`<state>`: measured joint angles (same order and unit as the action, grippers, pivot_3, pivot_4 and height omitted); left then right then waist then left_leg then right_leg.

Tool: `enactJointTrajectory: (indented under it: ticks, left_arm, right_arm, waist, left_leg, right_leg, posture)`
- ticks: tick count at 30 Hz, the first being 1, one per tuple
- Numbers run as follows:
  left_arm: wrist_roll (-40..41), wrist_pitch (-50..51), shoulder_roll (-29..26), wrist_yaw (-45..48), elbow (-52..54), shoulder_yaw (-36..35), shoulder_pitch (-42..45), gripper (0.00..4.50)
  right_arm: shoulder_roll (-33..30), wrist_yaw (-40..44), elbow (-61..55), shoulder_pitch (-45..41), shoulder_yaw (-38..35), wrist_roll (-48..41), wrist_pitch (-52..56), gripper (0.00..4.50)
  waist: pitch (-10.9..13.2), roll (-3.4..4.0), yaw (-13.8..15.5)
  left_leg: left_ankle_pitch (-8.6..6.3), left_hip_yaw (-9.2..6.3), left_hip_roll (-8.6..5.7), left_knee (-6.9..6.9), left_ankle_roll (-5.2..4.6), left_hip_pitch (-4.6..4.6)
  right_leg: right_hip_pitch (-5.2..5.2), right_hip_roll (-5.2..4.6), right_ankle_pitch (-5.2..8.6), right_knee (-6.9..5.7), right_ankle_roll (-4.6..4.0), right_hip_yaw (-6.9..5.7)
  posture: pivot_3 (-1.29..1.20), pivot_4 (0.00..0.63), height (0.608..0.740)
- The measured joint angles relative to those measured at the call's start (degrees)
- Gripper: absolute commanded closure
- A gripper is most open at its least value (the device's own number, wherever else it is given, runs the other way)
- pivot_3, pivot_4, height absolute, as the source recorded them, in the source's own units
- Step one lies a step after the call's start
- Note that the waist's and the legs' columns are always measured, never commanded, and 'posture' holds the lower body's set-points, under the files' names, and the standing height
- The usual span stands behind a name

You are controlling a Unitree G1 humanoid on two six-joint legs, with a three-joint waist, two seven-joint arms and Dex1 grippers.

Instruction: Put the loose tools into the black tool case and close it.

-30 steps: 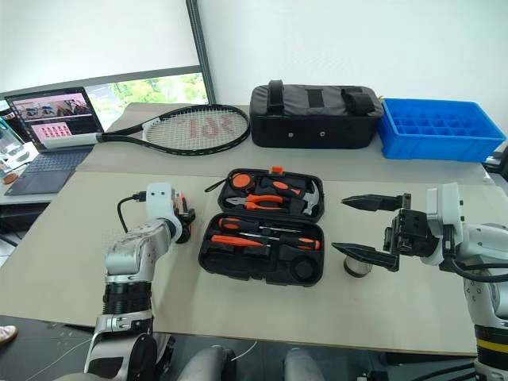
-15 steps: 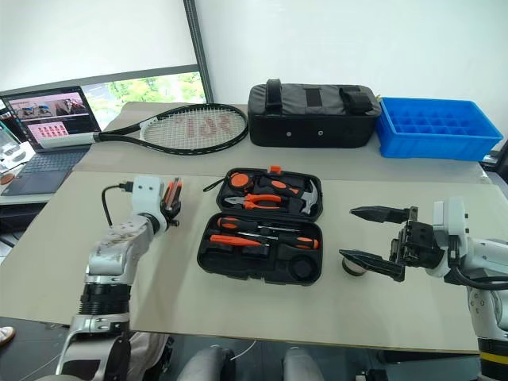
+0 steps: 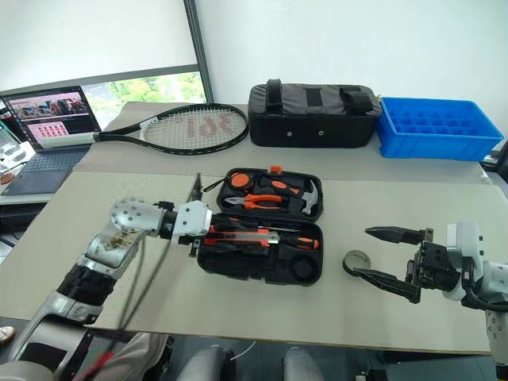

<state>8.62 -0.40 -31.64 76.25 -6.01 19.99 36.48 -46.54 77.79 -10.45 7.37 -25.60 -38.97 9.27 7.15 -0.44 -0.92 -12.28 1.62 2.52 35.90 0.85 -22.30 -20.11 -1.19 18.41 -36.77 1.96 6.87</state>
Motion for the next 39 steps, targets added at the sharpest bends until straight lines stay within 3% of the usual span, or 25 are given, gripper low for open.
enactJointTrajectory:
  ticks: [8, 39]
  left_arm:
    - [-4.4, 4.4, -0.1, 1.9, 0.6, 6.0, -0.3, 2.84]
    - [-7.0, 10.8, 1.2, -3.1, 1.8, 6.0, -0.4, 2.84]
  right_arm:
    - [0.1, -1.1, -1.2, 1.4, -0.3, 0.0, -0.3, 0.00]
    - [0.5, -1.8, -1.2, 1.9, -0.4, 0.6, -2.9, 0.00]
  waist:
    - [0.0, 0.03, -0.3]
    - [-0.1, 0.09, 0.1]
  left_leg:
    - [-0.04, -0.02, 0.02, -0.01, -0.06, 0.00]
    - [0.00, -0.02, -0.01, 0.14, -0.12, 0.07]
  right_leg:
    - [-0.02, 0.05, -0.09, 0.00, -0.16, 0.06]
    - [0.09, 0.02, -0.04, -0.12, -0.01, 0.07]
  posture:
    - [0.00, 0.150, 0.707]
    - [0.00, 0.150, 0.707]
